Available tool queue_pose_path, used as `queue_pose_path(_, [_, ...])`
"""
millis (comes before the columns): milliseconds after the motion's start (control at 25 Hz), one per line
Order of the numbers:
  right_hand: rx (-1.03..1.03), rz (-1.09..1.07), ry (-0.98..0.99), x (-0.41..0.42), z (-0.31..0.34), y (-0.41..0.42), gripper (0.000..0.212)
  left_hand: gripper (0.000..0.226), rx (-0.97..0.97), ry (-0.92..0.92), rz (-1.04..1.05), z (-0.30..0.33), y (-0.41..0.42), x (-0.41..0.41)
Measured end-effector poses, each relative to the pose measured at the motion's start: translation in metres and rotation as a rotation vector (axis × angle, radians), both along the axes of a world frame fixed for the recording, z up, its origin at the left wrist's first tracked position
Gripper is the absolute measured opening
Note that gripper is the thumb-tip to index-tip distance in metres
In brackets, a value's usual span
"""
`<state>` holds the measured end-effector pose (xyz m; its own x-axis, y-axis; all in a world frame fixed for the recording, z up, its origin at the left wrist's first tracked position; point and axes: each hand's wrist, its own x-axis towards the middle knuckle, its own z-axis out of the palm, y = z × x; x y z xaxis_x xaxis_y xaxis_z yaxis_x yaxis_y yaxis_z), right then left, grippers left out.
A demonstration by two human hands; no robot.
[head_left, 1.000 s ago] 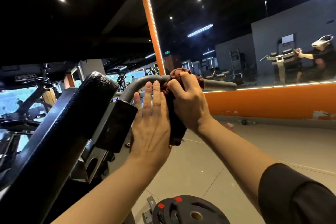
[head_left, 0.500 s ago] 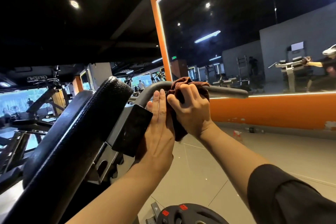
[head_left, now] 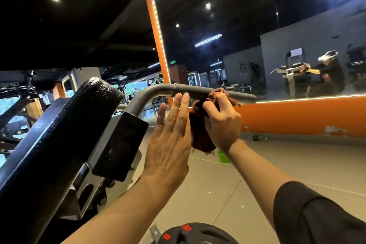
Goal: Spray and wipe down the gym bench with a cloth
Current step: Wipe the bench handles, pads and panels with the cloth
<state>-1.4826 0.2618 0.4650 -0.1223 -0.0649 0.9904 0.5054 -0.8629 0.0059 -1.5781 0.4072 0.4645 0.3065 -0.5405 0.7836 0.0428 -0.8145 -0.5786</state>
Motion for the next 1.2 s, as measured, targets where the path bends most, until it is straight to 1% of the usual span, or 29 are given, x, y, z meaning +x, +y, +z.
queue_pose_path(40, [0.06, 0.01, 0.037, 0.004, -0.005, -0.009, 0.024, 0.08, 0.011, -0.019, 0.017, 0.001, 0.002, 0.005])
queue_pose_path(80, [0.103, 0.016, 0.052, 0.008, -0.011, -0.014, 0.021, 0.082, 0.007, -0.043, -0.022, 0.001, 0.001, 0.008])
queue_pose_path(120, [0.099, 0.013, 0.034, 0.011, -0.016, -0.014, 0.019, 0.084, 0.007, -0.012, 0.01, 0.005, -0.004, 0.007])
queue_pose_path(240, [-0.099, -0.012, -0.116, 0.009, -0.003, -0.007, 0.02, 0.087, 0.018, 0.019, 0.0, 0.009, -0.016, 0.02])
queue_pose_path(320, [-0.182, -0.087, -0.11, 0.014, 0.001, -0.019, 0.026, 0.087, 0.051, 0.042, 0.025, 0.01, -0.023, 0.026])
queue_pose_path(360, [-0.164, -0.112, -0.054, 0.019, -0.004, -0.03, 0.028, 0.087, 0.056, 0.047, 0.028, 0.011, -0.025, 0.028])
queue_pose_path(440, [0.014, -0.129, 0.078, 0.032, -0.019, -0.056, 0.031, 0.089, 0.051, 0.067, 0.025, 0.013, -0.025, 0.032])
queue_pose_path(480, [0.103, -0.119, 0.12, 0.036, -0.026, -0.062, 0.029, 0.09, 0.047, 0.072, 0.019, 0.013, -0.025, 0.035])
queue_pose_path(520, [0.129, -0.112, 0.123, 0.039, -0.029, -0.064, 0.024, 0.092, 0.033, 0.08, 0.011, 0.012, -0.025, 0.036])
queue_pose_path(560, [0.092, -0.117, 0.092, 0.04, -0.029, -0.06, 0.02, 0.093, 0.031, 0.097, 0.011, 0.01, -0.026, 0.038])
queue_pose_path(600, [0.012, -0.127, 0.049, 0.04, -0.028, -0.053, 0.018, 0.093, 0.036, 0.089, 0.007, 0.007, -0.028, 0.041])
queue_pose_path(680, [-0.094, -0.138, 0.02, 0.04, -0.022, -0.05, 0.021, 0.093, 0.052, 0.079, -0.004, 0.002, -0.036, 0.046])
queue_pose_path(720, [-0.081, -0.145, 0.037, 0.042, -0.021, -0.056, 0.023, 0.093, 0.061, 0.088, -0.005, 0.001, -0.039, 0.047])
queue_pose_path(760, [-0.02, -0.146, 0.074, 0.045, -0.023, -0.066, 0.021, 0.092, 0.064, 0.096, -0.005, 0.002, -0.041, 0.049])
queue_pose_path(840, [0.211, -0.156, 0.166, 0.055, -0.035, -0.094, 0.008, 0.091, 0.059, 0.095, -0.007, 0.002, -0.041, 0.051])
queue_pose_path(880, [0.321, -0.166, 0.207, 0.059, -0.041, -0.104, 0.007, 0.09, 0.066, 0.087, -0.002, 0.002, -0.04, 0.052])
queue_pose_path(920, [0.371, -0.164, 0.243, 0.062, -0.043, -0.107, 0.012, 0.09, 0.072, 0.078, 0.0, 0.001, -0.04, 0.052])
queue_pose_path(1000, [0.303, -0.112, 0.259, 0.064, -0.04, -0.1, 0.015, 0.088, 0.07, 0.068, -0.014, 0.0, -0.043, 0.053])
queue_pose_path(1080, [0.219, -0.087, 0.227, 0.062, -0.034, -0.091, 0.018, 0.088, 0.052, 0.075, -0.047, 0.0, -0.046, 0.054])
queue_pose_path(1120, [0.224, -0.083, 0.226, 0.063, -0.031, -0.092, 0.02, 0.089, 0.047, 0.084, -0.067, 0.001, -0.046, 0.054])
queue_pose_path(1200, [0.334, -0.057, 0.257, 0.062, -0.028, -0.096, 0.02, 0.089, 0.044, 0.106, -0.103, 0.004, -0.042, 0.054])
